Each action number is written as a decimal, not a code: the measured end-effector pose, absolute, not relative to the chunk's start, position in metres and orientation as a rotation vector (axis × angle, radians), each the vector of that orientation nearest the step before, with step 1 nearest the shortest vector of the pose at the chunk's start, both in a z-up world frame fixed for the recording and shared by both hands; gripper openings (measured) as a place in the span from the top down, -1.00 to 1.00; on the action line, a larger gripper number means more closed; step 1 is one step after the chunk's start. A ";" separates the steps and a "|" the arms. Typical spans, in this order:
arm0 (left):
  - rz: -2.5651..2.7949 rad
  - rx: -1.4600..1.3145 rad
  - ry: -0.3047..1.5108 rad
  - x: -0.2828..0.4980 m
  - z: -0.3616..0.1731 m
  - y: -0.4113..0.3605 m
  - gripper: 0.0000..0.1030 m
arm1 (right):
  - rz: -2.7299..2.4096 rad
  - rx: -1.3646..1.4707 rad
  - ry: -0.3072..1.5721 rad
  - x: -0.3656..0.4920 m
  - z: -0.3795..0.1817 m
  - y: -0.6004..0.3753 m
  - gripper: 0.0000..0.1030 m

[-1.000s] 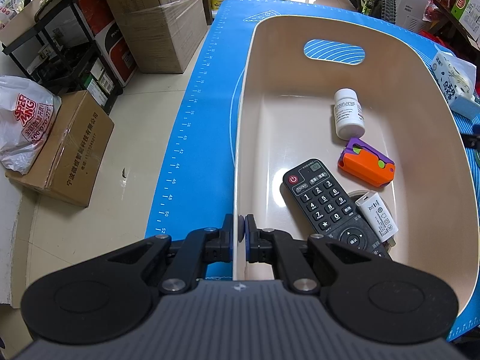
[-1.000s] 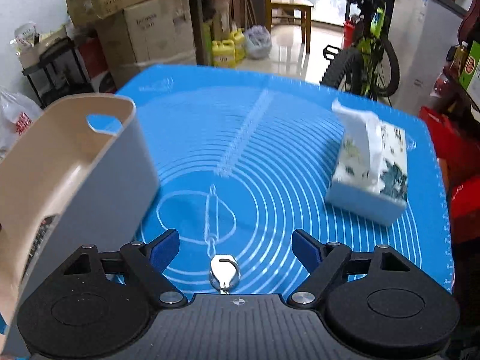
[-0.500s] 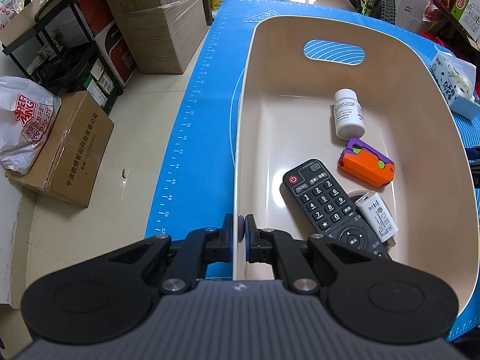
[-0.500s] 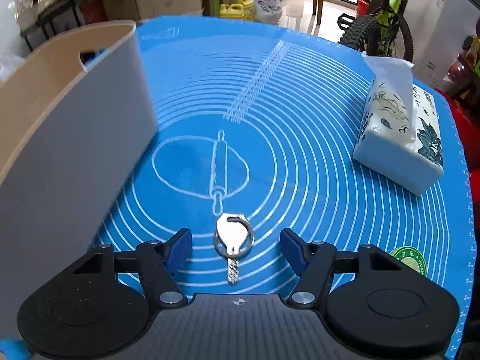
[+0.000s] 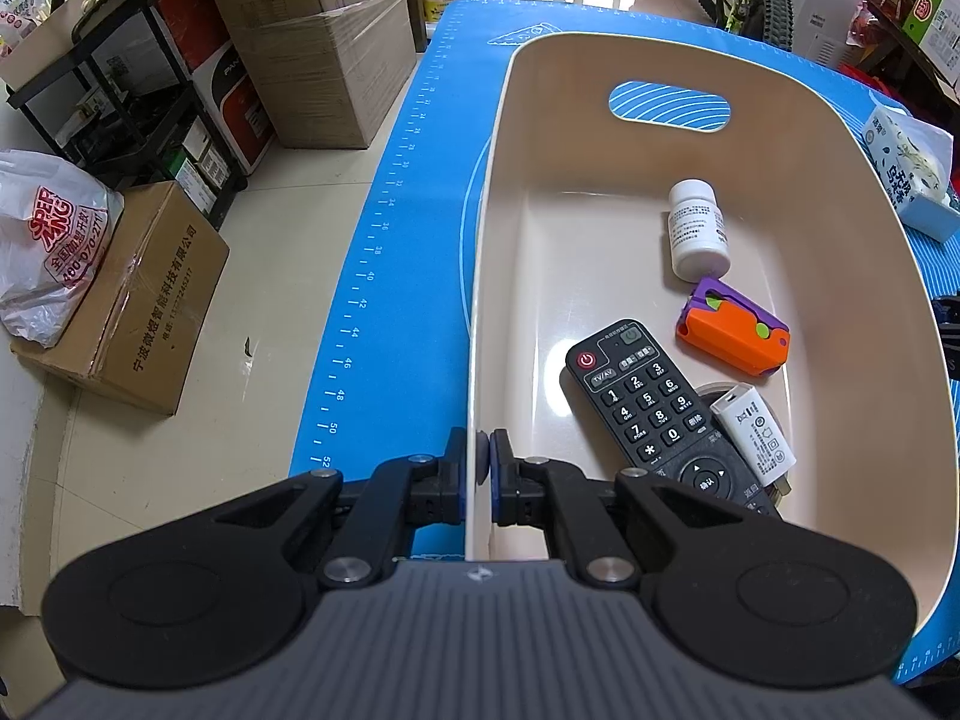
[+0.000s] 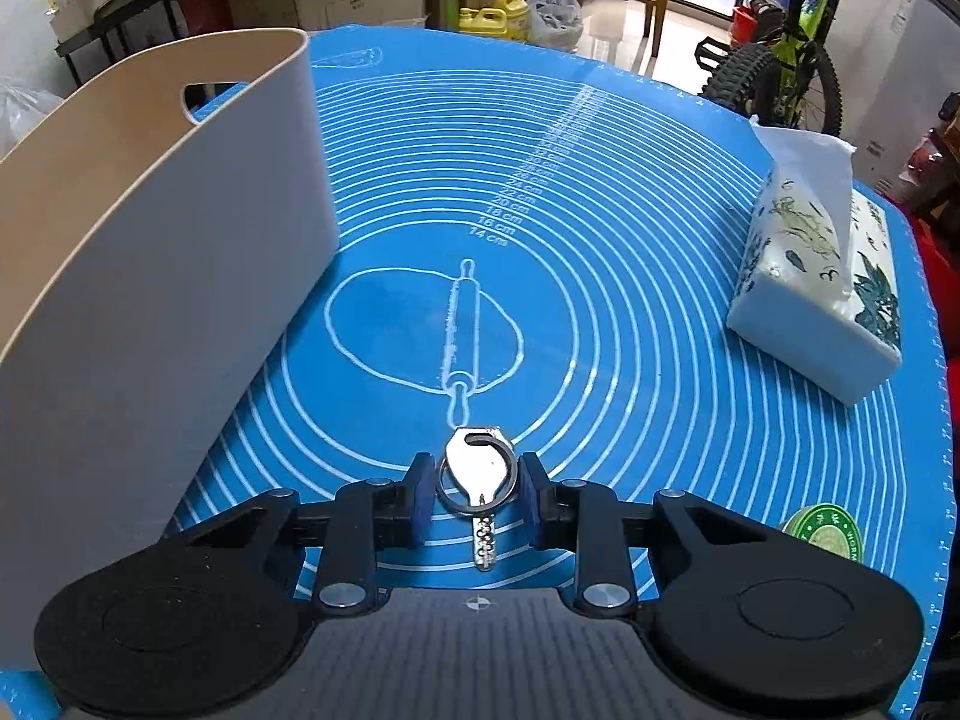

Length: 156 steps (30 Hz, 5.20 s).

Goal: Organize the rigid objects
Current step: 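Move the right gripper to the keys and grasp their ring end, then carry the keys with the right gripper and release them into the basket, then move the right gripper to the green round tin and grasp it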

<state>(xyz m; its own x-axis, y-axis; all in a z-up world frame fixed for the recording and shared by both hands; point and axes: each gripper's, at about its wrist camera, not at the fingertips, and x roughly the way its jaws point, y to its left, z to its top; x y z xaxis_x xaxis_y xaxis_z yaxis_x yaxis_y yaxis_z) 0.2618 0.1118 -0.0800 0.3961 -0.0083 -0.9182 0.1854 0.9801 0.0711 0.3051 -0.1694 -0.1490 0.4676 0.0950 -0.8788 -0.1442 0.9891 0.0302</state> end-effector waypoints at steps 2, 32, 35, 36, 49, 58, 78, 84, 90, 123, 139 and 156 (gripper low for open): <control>-0.123 0.172 1.159 0.262 -0.080 0.112 0.85 | 0.154 -0.085 1.052 0.303 -0.146 -0.166 0.30; -0.122 0.175 1.158 0.261 -0.079 0.112 0.84 | 0.157 -0.058 0.927 0.295 -0.100 -0.169 0.78; -0.123 0.176 1.158 0.261 -0.079 0.112 0.84 | 0.154 -0.047 0.890 0.293 -0.086 -0.171 0.78; -0.123 0.175 1.158 0.261 -0.079 0.112 0.84 | 0.153 -0.043 0.876 0.293 -0.081 -0.171 0.78; -0.122 0.176 1.158 0.261 -0.080 0.112 0.84 | 0.262 0.003 0.627 0.282 -0.002 -0.142 0.78; -0.122 0.179 1.158 0.261 -0.080 0.112 0.84 | 0.426 0.004 0.638 0.272 0.005 -0.089 0.78; -0.121 0.182 1.158 0.260 -0.080 0.112 0.84 | 0.447 -0.151 0.956 0.266 -0.068 -0.028 0.72; -0.121 0.182 1.157 0.260 -0.080 0.112 0.84 | 0.452 -0.122 0.925 0.262 -0.059 -0.037 0.16; -0.122 0.182 1.158 0.260 -0.080 0.112 0.84 | 0.420 -0.064 0.868 0.266 -0.037 -0.058 -0.37; -0.116 0.186 1.155 0.261 -0.079 0.110 0.84 | -0.192 0.038 1.084 0.285 -0.114 -0.274 -0.62; -0.116 0.186 1.155 0.261 -0.079 0.110 0.83 | -0.243 0.045 1.170 0.284 -0.151 -0.290 -0.23; -0.116 0.186 1.155 0.261 -0.079 0.110 0.83 | -0.172 0.031 0.976 0.289 -0.098 -0.259 -0.03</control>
